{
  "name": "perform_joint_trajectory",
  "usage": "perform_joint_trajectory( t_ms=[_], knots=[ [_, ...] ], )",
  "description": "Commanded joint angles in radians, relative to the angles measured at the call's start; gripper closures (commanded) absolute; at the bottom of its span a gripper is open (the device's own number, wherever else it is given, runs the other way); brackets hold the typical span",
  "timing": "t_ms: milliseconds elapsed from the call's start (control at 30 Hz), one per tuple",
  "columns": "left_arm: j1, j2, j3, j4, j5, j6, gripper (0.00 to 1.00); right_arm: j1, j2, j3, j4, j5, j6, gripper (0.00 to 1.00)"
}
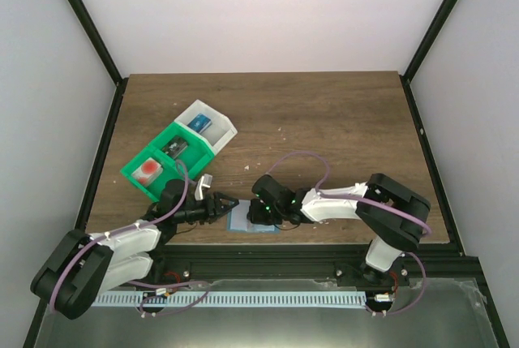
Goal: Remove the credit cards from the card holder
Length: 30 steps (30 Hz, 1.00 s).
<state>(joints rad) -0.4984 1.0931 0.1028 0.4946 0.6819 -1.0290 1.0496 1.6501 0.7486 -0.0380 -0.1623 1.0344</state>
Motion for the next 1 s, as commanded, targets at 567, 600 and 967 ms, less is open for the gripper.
perform_joint_trajectory(
  t_ms=[567,600,967],
  knots=[
    [-0.007,0.066,0.006,-0.004,-0.011,0.067,0.23,0.01,0.025,-0.062,0.065,-0.011,0.007,0.98],
    [-0.007,0.066,0.011,-0.018,-0.011,0.075,0.22,0.01,0.025,-0.063,0.066,-0.012,0.008,0.98],
    [-0.008,0.04,0.018,-0.059,-0.015,0.096,0.18,0.01,0.027,-0.066,0.073,-0.016,0.005,0.98]
  ],
)
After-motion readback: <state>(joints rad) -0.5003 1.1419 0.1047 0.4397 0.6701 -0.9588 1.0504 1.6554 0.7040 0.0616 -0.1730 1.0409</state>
